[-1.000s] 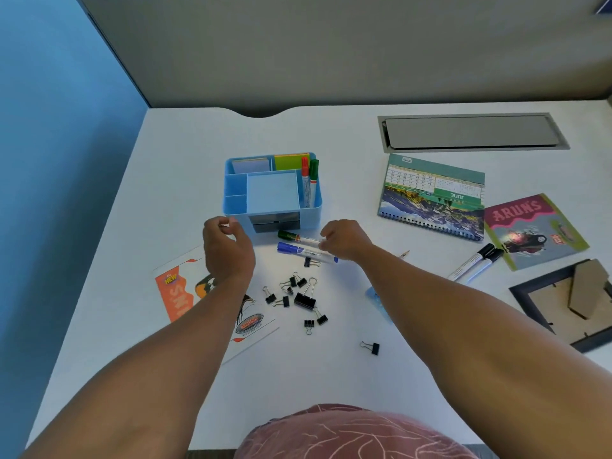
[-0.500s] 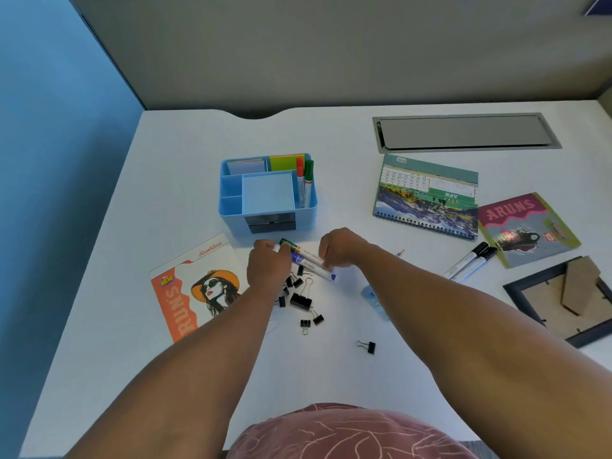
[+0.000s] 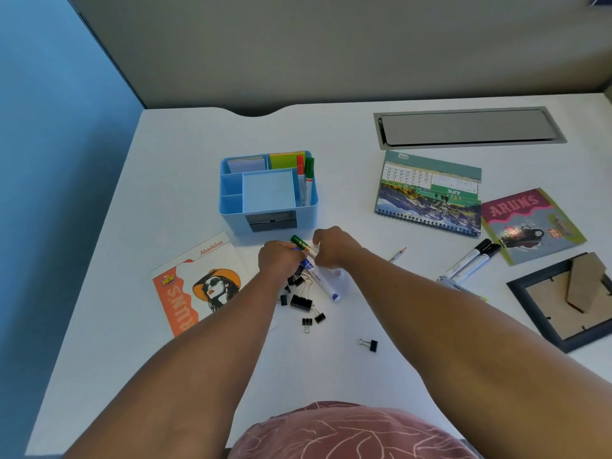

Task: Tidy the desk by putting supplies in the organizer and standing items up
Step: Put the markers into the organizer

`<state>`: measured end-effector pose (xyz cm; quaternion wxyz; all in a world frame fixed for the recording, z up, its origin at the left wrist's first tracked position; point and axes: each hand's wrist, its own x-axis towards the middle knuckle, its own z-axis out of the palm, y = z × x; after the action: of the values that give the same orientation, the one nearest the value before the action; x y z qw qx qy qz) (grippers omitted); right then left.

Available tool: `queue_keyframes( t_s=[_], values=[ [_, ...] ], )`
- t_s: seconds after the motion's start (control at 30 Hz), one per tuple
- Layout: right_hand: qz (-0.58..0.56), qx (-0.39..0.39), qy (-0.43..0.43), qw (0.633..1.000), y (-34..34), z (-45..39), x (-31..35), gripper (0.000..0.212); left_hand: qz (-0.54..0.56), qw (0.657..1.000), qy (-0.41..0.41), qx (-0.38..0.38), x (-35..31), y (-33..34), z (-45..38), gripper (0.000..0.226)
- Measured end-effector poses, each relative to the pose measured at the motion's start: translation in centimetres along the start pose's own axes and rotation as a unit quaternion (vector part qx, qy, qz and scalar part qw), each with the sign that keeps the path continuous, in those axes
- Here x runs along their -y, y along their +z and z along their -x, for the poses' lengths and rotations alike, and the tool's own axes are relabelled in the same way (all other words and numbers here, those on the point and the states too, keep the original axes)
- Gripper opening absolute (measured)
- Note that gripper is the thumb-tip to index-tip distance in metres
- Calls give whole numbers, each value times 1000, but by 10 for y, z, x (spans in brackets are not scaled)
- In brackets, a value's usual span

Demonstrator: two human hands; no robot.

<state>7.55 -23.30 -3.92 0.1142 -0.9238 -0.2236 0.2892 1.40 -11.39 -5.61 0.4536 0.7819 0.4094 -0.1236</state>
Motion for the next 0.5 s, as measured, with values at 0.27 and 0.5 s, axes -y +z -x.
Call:
queue_keyframes(
  t_s=[0.27, 0.5],
  values=[
    [-65, 50, 38, 996, 0, 7, -26, 71, 108, 993, -55, -11, -7, 3, 4, 43],
    [-299, 47, 72, 950, -10, 16, -37, 95, 160, 986, -55, 10, -21, 7, 7, 31]
  ],
)
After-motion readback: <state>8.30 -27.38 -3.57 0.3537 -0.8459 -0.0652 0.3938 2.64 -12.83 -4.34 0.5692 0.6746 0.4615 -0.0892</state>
